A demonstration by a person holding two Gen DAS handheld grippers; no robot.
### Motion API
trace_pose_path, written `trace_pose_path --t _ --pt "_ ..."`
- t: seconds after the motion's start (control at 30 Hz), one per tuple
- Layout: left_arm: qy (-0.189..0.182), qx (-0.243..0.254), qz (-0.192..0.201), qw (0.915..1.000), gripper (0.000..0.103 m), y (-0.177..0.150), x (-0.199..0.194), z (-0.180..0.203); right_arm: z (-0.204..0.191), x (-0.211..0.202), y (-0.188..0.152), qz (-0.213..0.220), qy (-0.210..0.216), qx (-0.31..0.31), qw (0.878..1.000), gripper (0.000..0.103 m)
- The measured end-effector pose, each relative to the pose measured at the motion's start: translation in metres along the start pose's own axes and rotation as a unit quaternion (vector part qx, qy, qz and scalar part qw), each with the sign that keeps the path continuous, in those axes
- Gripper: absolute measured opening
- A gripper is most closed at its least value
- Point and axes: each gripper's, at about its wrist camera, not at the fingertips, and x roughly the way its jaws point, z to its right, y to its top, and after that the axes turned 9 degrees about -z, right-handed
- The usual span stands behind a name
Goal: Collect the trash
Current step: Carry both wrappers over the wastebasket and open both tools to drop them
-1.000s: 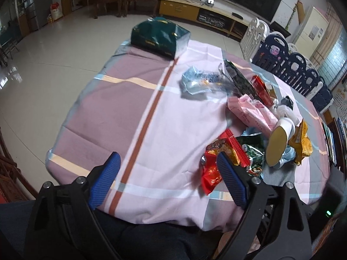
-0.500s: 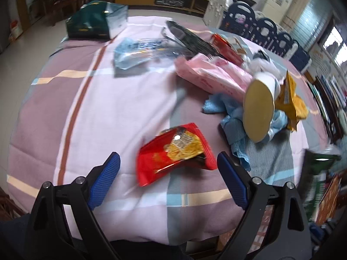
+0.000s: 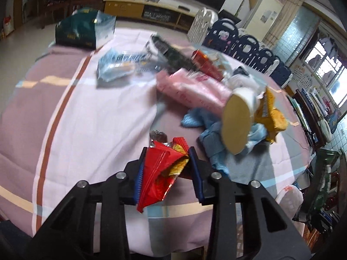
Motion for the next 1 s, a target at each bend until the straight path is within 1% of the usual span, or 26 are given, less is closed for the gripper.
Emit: trace_pose_path --t 0.07,0.13,0.2,0.23,0.33,0.37,0.43,0.47,0.5,0.53,0.57,0.6,0.67,0.7,0.73,0.77,0.8,0.83,0.87,0.93,0.97,1.0 --pt "-0.012 0.010 0.009 0.9998 0.037 -0.001 -0.012 0.010 0.004 -0.008 -0.002 0.005 -0.015 -0.001 1.000 0.013" --pt "-0.036 0.020 0.016 0.9990 0.037 -0.005 -0.026 0.022 0.012 -0.020 -0.008 0.009 -0.028 0.001 1.000 0.013" --pt "-0.066 0.044 0.020 0.9966 0.037 -0.009 -0.041 0.041 0.019 -0.028 -0.014 0.008 -0.046 0.003 0.999 0.013" --pt "-0.077 0.061 0.020 0.9949 0.037 -0.013 -0.048 0.053 0.027 -0.031 -0.020 0.001 -0.058 0.007 0.998 0.013" --pt "-0.122 0.129 0.009 0.9841 0.037 -0.028 -0.065 0.097 0.048 -0.034 -0.039 -0.028 -0.081 0.027 0.996 0.013" --pt "-0.145 0.157 -0.004 0.9768 0.037 -0.035 -0.068 0.115 0.058 -0.034 -0.049 -0.043 -0.082 0.041 0.995 0.013" --pt "-0.178 0.200 -0.027 0.9630 0.037 -0.051 -0.070 0.142 0.075 -0.030 -0.064 -0.075 -0.075 0.067 0.992 0.014" --pt "-0.192 0.219 -0.039 0.9558 0.037 -0.060 -0.070 0.154 0.084 -0.028 -0.072 -0.088 -0.077 0.084 0.989 0.017" --pt "-0.208 0.238 -0.054 0.9474 0.037 -0.069 -0.069 0.165 0.092 -0.028 -0.078 -0.096 -0.080 0.100 0.987 0.026" --pt "-0.218 0.253 -0.065 0.9403 0.037 -0.078 -0.068 0.175 0.100 -0.031 -0.082 -0.096 -0.083 0.119 0.985 0.033" --pt "-0.227 0.270 -0.077 0.9326 0.037 -0.087 -0.066 0.186 0.105 -0.036 -0.086 -0.089 -0.082 0.136 0.983 0.050" --pt "-0.232 0.284 -0.090 0.9261 0.038 -0.097 -0.061 0.193 0.113 -0.043 -0.089 -0.074 -0.079 0.159 0.981 0.063" --pt "-0.238 0.296 -0.112 0.9184 0.040 -0.108 -0.052 0.202 0.127 -0.059 -0.089 -0.041 -0.074 0.201 0.976 0.069" --pt "-0.238 0.297 -0.125 0.9162 0.052 -0.111 -0.045 0.203 0.133 -0.066 -0.089 -0.025 -0.074 0.215 0.974 0.070" --pt "-0.238 0.292 -0.142 0.9153 0.066 -0.114 -0.038 0.203 0.136 -0.071 -0.089 -0.014 -0.078 0.225 0.971 0.072" --pt "-0.237 0.284 -0.153 0.9164 0.088 -0.115 -0.034 0.202 0.141 -0.077 -0.088 0.000 -0.083 0.235 0.968 0.074" --pt "-0.242 0.272 -0.161 0.9174 0.095 -0.114 -0.032 0.199 0.144 -0.082 -0.088 0.014 -0.086 0.242 0.966 0.076" --pt "-0.251 0.261 -0.166 0.9173 0.095 -0.113 -0.029 0.197 0.145 -0.087 -0.088 0.028 -0.089 0.247 0.965 0.077" --pt "-0.252 0.248 -0.169 0.9201 0.095 -0.108 -0.028 0.193 0.144 -0.089 -0.086 0.038 -0.094 0.250 0.963 0.079" --pt "-0.238 0.227 -0.157 0.9314 0.095 -0.103 -0.029 0.185 0.137 -0.095 -0.084 0.066 -0.120 0.246 0.960 0.080" --pt "-0.233 0.217 -0.150 0.9360 0.096 -0.103 -0.030 0.182 0.133 -0.098 -0.079 0.077 -0.132 0.236 0.960 0.083" --pt "-0.234 0.208 -0.146 0.9385 0.096 -0.099 -0.031 0.177 0.126 -0.100 -0.076 0.089 -0.149 0.218 0.960 0.089"
